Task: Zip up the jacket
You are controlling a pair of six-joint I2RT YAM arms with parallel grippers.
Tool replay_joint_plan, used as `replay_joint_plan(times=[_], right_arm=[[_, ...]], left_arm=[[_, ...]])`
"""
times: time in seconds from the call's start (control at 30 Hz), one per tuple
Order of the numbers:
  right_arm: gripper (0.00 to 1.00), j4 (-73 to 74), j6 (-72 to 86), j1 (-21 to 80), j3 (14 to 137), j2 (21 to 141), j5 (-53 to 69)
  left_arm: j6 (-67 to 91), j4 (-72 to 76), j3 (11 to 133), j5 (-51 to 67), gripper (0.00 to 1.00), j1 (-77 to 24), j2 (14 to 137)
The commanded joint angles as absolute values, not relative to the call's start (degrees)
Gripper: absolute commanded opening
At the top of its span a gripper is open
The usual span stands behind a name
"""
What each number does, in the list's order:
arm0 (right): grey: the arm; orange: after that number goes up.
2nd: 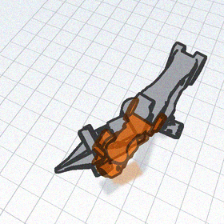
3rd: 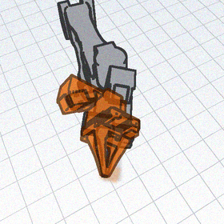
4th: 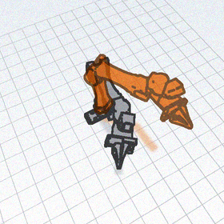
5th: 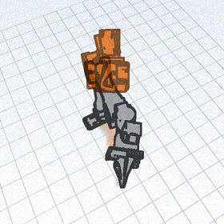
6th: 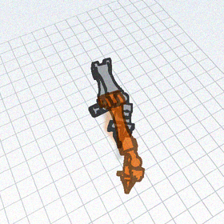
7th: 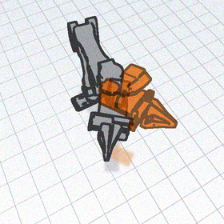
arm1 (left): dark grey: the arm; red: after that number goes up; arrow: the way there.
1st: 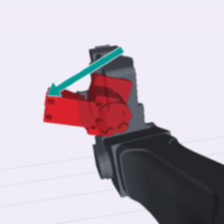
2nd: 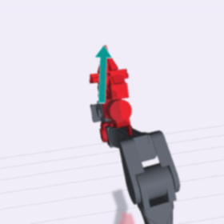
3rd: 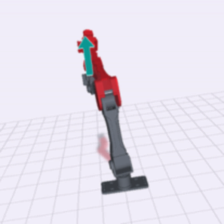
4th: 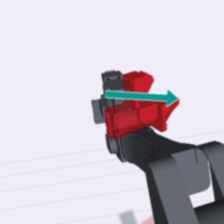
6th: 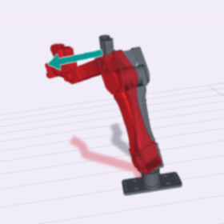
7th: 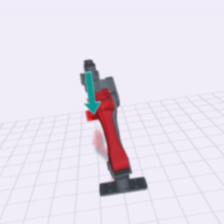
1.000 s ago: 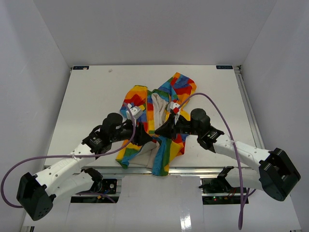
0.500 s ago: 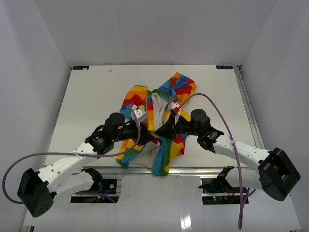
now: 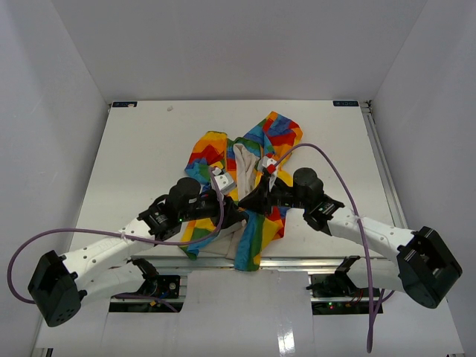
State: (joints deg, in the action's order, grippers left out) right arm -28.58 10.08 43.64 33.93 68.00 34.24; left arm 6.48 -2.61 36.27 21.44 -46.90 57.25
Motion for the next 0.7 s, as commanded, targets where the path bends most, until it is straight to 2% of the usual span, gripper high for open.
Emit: replay_joint_plan(times=[0.0,0.1,0.17,0.23,0.27,0.67], right_arm=[[0.08,-31.38,10.46,43.86,34.58,68.2,33.7],[0.08,-31.29,10.54,43.86,34.63,68.1,33.84],[0.08,-31.29,10.5,43.86,34.59,67.9,33.84],[0.08,-31.29,10.56,43.86,34.35,67.65,33.62],[0.08,-31.29,10.63,43.86,34.21,67.44,33.26],[0.08,-38.88,18.71,43.89,24.21,62.48,24.21]], left_arm=[[5.38,-1.68,36.19,19.15,0.52,-47.43,56.86],[5.27,-1.95,36.57,18.99,0.43,-47.46,57.6],[5.19,-2.23,36.81,19.11,0.29,-47.46,58.04],[5.47,-2.41,37.18,18.79,0.08,-47.54,58.44],[5.61,-2.69,37.18,18.65,0.01,-47.47,58.45],[8.84,-5.57,35.43,13.16,0.0,-48.84,48.64]])
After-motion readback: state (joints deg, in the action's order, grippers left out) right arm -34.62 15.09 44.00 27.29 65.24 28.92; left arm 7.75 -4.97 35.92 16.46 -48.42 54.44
